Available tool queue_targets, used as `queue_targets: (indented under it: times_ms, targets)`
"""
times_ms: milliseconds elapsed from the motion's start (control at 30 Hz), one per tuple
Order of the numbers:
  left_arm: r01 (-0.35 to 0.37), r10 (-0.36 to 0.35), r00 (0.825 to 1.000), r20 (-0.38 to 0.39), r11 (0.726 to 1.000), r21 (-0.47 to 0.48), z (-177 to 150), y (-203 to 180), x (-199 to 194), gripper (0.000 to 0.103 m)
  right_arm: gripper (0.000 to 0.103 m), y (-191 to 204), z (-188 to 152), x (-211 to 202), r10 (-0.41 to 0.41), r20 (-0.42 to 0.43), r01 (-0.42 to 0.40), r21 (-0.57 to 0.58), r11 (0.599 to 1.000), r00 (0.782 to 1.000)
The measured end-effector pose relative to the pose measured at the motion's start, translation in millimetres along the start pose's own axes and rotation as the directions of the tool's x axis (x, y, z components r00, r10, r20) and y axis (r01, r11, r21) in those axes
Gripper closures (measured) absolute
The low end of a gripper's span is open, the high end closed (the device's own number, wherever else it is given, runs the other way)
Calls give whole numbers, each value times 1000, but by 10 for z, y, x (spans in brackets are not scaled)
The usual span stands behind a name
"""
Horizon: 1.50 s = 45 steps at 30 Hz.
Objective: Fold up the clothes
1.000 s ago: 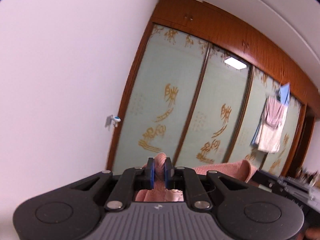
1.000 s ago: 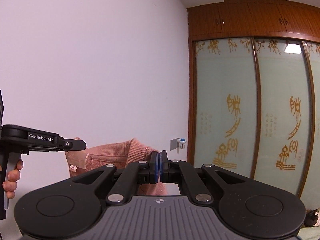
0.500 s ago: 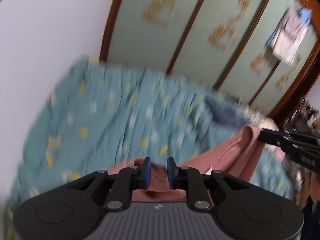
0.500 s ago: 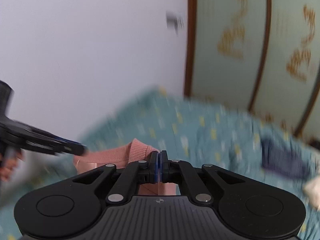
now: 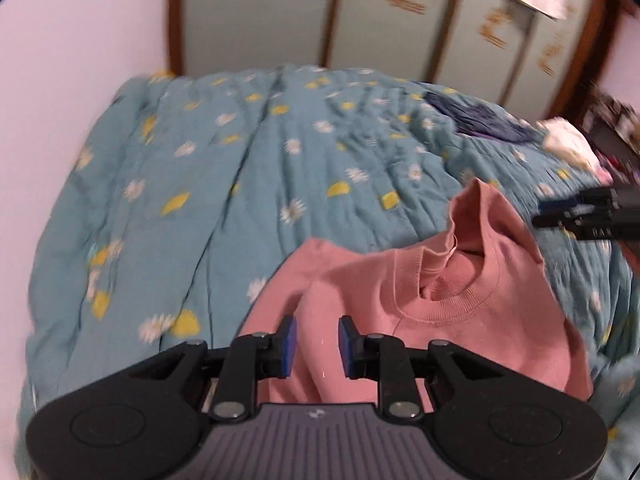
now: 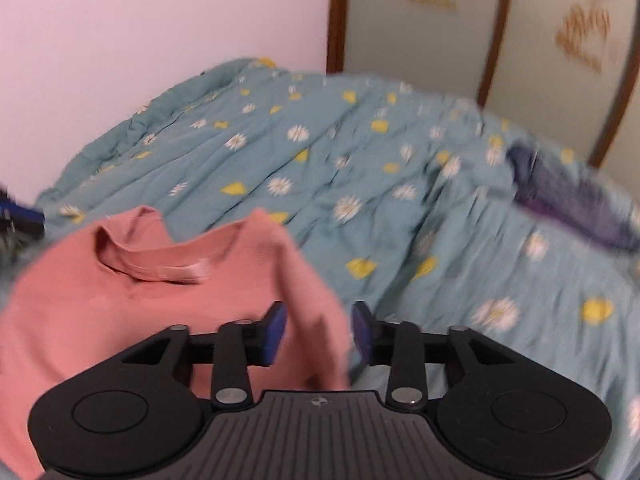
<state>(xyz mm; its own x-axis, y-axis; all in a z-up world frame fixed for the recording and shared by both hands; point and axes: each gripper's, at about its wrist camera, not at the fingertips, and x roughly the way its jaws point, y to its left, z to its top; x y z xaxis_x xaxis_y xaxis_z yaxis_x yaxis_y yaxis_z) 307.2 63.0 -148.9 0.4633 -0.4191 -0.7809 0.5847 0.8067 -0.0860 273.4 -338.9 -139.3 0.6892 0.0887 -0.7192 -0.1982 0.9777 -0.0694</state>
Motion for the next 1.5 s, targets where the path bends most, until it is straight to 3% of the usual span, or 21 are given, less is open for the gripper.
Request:
queue_targets:
  times_ms: [67,200,233,300,367,567,800,867,900,967,1067,1100,1167,1200,1233,1267,1300,1367,1400,1467,1500]
  targets:
    - [-4,4,1000,-3,1000,12,-6,-2,91,74,54,-23,-94,114,-4,12,5,-79,997,1000]
    - [33,-33,999,0,998,-49,-72,89,190,73,54,-42,-159,425,76,-48,-81,-91,993,996]
    - [36,-36,999,0,998,-53,-74,98,197,72,62,-36,-166,473,94,-55,-98,-84,992,994]
    - [25,-25,1000,-4,999,-47,-95,126,204,67,102,-3,-153,595,30,-94,-38,-89,995,995]
    - [10,-10,1000,-4,999,-38,-99,128,201,64,102,18,-138,618,-54,-84,46,-97,994,995]
    - [50,-50,999,3,998,23,18,40,188,63,102,-262,136,-24,-146,143,144,22,989,979]
    - [141,-139,990,-30,987,83,255,-265,502,60,102,-732,222,-531,-241,170,230,80,970,956]
    - [200,-195,979,-67,977,80,315,-367,639,48,102,-843,136,-636,-247,157,231,113,966,956]
    - [210,-205,976,-74,974,80,320,-388,663,45,102,-894,80,-688,-245,149,226,136,965,958]
    - [287,-271,952,-144,952,104,344,-565,838,45,102,-992,-55,-798,-249,130,226,166,960,960]
    - [343,-315,925,-214,933,111,313,-708,982,37,102,-1119,-305,-947,-266,97,246,183,952,959]
    - [334,-293,917,-271,935,121,263,-795,1099,32,102,-1150,-390,-975,-264,91,243,193,951,960]
    - [311,-261,916,-305,942,126,221,-862,1190,33,102,-1161,-500,-994,-261,82,240,207,948,962]
    - [303,-255,917,-307,946,119,191,-885,1219,49,102,-1161,-571,-1001,-261,75,240,217,946,962]
    - [326,-290,911,-292,942,80,162,-895,1220,86,102,-1158,-606,-1000,-261,74,239,223,945,963]
    - [327,-296,911,-288,943,62,156,-894,1212,99,102,-1154,-616,-994,-260,77,237,227,945,963]
    - [322,-295,912,-286,946,50,154,-891,1205,97,102,-1150,-626,-988,-259,80,235,231,944,963]
    - [267,-243,938,-247,961,71,158,-891,1122,97,102,-1148,-632,-987,-255,82,230,237,944,963]
    - [261,-235,942,-239,962,80,164,-892,1100,95,102,-1147,-634,-988,-254,83,228,240,944,964]
    - [232,-197,959,-204,959,163,229,-901,1008,86,102,-1146,-637,-991,-250,84,223,245,944,965]
    - [202,-167,971,-171,956,213,266,-904,968,71,102,-1145,-638,-992,-248,84,221,248,943,965]
